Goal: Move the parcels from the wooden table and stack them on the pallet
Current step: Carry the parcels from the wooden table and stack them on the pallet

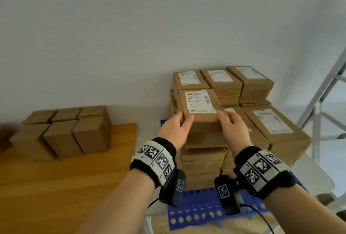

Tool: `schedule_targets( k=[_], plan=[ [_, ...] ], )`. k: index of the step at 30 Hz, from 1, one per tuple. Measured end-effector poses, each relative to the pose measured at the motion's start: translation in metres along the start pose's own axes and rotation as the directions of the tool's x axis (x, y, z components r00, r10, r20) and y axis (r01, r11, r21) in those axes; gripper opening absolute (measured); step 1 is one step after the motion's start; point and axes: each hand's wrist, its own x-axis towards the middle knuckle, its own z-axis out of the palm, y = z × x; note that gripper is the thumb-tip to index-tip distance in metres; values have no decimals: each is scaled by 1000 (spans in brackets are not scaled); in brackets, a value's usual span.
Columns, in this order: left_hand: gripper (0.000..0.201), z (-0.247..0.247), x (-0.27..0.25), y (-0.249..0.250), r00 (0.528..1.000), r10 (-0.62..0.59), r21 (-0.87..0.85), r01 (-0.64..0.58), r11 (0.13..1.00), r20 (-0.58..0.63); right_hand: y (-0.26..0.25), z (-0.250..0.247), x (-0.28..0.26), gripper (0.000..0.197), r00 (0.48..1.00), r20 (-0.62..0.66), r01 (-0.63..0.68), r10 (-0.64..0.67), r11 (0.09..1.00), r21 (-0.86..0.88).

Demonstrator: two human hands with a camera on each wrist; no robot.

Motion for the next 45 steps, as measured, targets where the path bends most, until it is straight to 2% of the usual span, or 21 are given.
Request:
schedule_targets(
  k=[7, 12, 25, 33, 45],
  plan=[
    [42, 28, -3, 21, 988, -99, -29, 96, 995, -116, 8, -24, 16, 46, 986, 149, 73, -78, 997, 38],
    [40, 34, -2, 27, 978, -133, 25, 139, 990, -160, 8, -33, 17, 45, 968, 236, 68, -81, 996, 63],
    [44, 29, -3, 40, 968, -163, 83, 181, 980, -192, 8, -32, 21, 52, 973, 221, 67, -64, 998, -6],
    [42, 26, -5, 36, 973, -170, 109, 188, 976, -158, 11, -27, 21, 49, 978, 187, 105, -92, 993, -58],
    [41, 22, -13, 41, 974, -164, 84, 178, 980, -156, 8, -31, 16, 48, 979, 166, 125, -116, 991, -43]
  ],
)
